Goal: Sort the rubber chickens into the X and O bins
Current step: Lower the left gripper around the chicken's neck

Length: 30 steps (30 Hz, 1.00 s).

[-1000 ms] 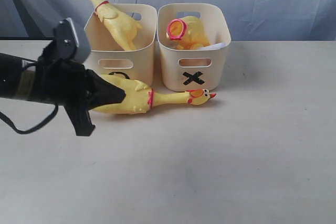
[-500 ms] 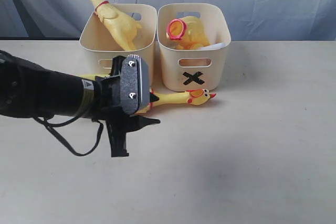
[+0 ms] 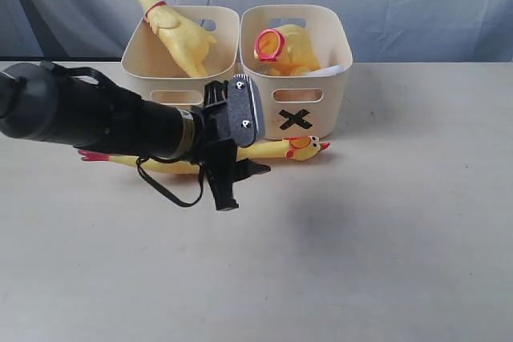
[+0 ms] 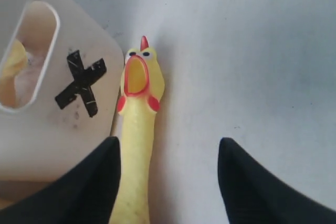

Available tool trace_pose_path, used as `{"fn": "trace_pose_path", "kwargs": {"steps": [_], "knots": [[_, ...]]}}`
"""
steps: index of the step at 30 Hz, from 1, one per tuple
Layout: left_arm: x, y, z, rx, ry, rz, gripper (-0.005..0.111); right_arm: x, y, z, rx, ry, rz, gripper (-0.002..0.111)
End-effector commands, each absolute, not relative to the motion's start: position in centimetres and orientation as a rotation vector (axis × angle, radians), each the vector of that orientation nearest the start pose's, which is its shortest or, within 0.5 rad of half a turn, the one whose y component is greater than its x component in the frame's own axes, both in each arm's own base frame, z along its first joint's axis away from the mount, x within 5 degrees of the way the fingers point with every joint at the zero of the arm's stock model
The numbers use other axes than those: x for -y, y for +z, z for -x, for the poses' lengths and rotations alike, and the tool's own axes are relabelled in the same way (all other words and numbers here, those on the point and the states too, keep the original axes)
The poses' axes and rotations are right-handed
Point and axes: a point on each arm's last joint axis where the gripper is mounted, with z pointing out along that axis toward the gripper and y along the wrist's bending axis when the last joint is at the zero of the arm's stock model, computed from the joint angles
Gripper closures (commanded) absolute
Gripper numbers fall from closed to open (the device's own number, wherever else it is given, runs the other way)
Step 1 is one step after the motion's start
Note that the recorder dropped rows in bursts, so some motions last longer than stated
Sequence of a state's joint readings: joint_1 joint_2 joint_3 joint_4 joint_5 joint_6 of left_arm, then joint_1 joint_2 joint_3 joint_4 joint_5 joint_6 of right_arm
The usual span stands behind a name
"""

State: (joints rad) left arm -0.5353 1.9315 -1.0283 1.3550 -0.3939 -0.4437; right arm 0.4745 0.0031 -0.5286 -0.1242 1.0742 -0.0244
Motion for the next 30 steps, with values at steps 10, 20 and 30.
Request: {"fn": "trace_pose_path", "kwargs": {"steps": [10, 20, 30], "knots": [[25.4, 12.0, -34.5, -1.712, -0.149, -1.529, 0.053, 1.3, 28.4, 0.3, -1.963, 0.138, 0.498, 0.108], [25.4, 9.2, -35.0, -1.798, -0.143, -1.524, 0.054, 1.3, 28.4, 0.3, -1.963, 0.138, 0.498, 0.108], [25.8, 10.0, -35.9, -1.788, -0.123, -1.488, 0.054, 1.3, 28.4, 0.3, -1.963, 0.138, 0.498, 0.108]]}}
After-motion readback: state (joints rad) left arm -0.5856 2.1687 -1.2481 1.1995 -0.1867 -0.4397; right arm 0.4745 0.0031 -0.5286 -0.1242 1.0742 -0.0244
